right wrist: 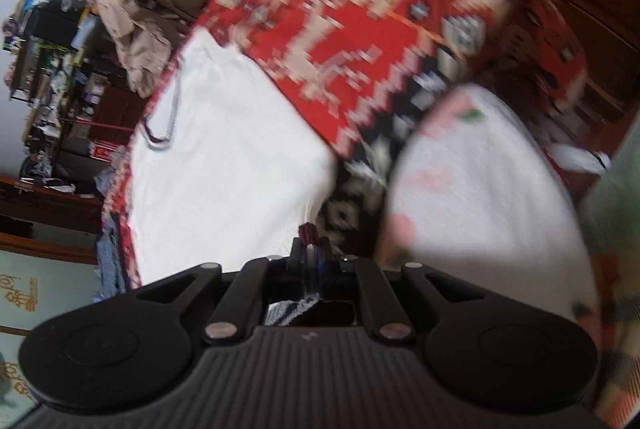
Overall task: Fold clothes
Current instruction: 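Lift the held hem and fold it toward the neckline with both grippers, then lower the hem onto the vest body and open both grippers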
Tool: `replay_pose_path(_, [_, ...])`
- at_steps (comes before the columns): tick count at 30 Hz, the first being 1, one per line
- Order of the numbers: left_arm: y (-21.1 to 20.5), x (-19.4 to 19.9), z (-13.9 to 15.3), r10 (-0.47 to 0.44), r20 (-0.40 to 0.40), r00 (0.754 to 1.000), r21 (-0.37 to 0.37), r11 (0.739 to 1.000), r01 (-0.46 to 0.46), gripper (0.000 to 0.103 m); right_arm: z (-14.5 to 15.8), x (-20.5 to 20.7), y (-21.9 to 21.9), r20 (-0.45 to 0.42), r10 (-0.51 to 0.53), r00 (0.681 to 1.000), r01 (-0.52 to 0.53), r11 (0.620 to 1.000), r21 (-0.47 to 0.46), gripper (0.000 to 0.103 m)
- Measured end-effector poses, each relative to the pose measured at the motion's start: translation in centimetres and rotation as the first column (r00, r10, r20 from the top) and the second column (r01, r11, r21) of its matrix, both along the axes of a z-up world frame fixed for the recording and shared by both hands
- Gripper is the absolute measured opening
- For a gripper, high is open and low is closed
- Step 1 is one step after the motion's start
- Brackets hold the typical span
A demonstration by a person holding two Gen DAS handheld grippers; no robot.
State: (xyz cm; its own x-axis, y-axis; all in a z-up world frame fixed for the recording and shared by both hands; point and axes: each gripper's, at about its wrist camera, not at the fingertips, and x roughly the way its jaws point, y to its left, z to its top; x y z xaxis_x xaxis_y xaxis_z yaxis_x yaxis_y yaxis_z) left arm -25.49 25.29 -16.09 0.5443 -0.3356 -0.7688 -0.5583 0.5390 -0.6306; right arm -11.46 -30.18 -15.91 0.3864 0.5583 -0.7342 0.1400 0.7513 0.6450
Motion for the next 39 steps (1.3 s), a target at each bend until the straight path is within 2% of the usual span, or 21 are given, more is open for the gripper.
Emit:
replay_pose_path(8, [3.6,7.1,-1.5,0.102,0.013,0.995,-0.099,0.99,-0.1,0.006,0.1,8.3,4.8,-0.006,0.001,1.0,-0.001,1.0,-0.028,0.006])
replay_pose_path(15, [5.5,12.4,-3.3,0.124,-0.027,0.992,-0.107,0.986,-0.126,0.006,-2.0,14.3,7.0,-0.053,-0.043,0.998,0.042,0.999,-0.02,0.006])
replay_pose_path(18, [5.6,13.7,-4.0,0.116,-0.037,0.993,-0.089,0.989,-0.119,0.008,-3.0,16.0,8.0,-0.065,-0.051,0.997,0.048,0.998,-0.034,0.006])
replay_pose_path(21, [5.3,14.6,-3.7,0.083,-0.016,0.996,-0.053,0.995,-0.084,0.013,-3.6,17.0,9.0,-0.064,-0.038,0.997,0.034,0.998,-0.052,0.008])
replay_pose_path(22, [5.1,14.7,-3.5,0.069,0.0,0.998,-0.037,0.997,-0.069,0.016,-3.6,17.2,9.2,-0.057,-0.033,0.998,0.03,0.998,-0.057,0.012])
replay_pose_path(24, [4.7,14.9,-2.9,0.037,0.037,0.999,-0.005,0.999,-0.037,0.037,-3.5,17.5,9.7,-0.025,-0.021,0.999,0.019,0.997,-0.073,0.017])
replay_pose_path(25, [4.6,14.9,-2.5,0.024,0.061,0.998,0.017,1.0,-0.025,0.043,-3.3,17.6,9.9,-0.009,-0.015,1.0,0.014,0.997,-0.082,0.024])
replay_pose_path(27, [4.2,14.5,-1.4,0.001,0.121,0.993,0.073,0.997,-0.009,0.07,-2.6,17.7,10.3,0.047,0.003,0.999,0.002,0.993,-0.118,0.036])
replay_pose_path(28, [4.1,14.3,-0.8,-0.012,0.15,0.989,0.101,0.995,-0.003,0.074,-2.1,17.8,10.5,0.076,0.017,0.997,-0.007,0.99,-0.142,0.039])
replay_pose_path(29, [3.9,14.1,-0.3,-0.026,0.179,0.983,0.129,0.992,0.003,0.077,-1.7,17.9,10.7,0.102,0.037,0.994,-0.021,0.987,-0.157,0.041])
replay_pose_path(32, [3.5,13.8,0.7,-0.093,0.226,0.97,0.166,0.985,0.056,0.077,-0.4,17.6,11.3,0.16,0.115,0.98,-0.088,0.982,-0.165,0.054])
replay_pose_path(34, [3.0,13.8,1.1,-0.133,0.208,0.969,0.223,0.971,0.085,0.077,0.5,17.1,11.9,0.203,0.187,0.961,-0.147,0.969,-0.197,0.061])
replay_pose_path(36, [2.2,13.6,1.4,-0.185,0.188,0.965,0.298,0.946,0.123,0.077,1.5,16.2,12.8,0.246,0.26,0.934,-0.193,0.944,-0.267,0.063])
replay_pose_path(39, [0.6,13.2,1.6,-0.268,0.152,0.951,0.403,0.896,0.188,0.077,2.2,14.5,14.1,0.283,0.351,0.893,-0.243,0.903,-0.353,0.068])
